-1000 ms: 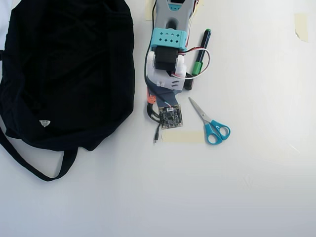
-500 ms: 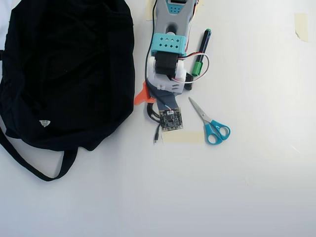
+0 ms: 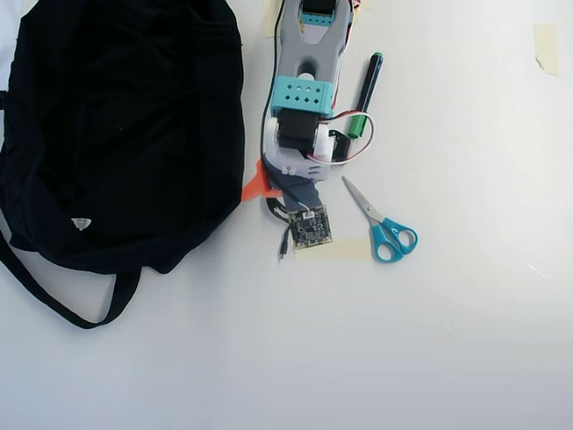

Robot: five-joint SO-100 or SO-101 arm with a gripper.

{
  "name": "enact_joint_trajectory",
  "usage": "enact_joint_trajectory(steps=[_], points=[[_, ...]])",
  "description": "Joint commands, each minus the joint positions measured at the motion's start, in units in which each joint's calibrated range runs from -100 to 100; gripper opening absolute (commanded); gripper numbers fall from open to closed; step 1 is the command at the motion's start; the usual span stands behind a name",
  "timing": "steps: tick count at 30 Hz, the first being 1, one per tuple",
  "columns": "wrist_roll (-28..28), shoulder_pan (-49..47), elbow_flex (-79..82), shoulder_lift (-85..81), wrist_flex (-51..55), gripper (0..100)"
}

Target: Put the cable into the black bag

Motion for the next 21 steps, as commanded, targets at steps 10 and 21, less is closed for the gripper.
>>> enact_joint_trajectory(steps=[10, 21], points=[[3.18, -0.28, -2.93, -0.47, 0.12, 40], [4.39, -0.5, -2.21, -0.39, 0.12, 42]])
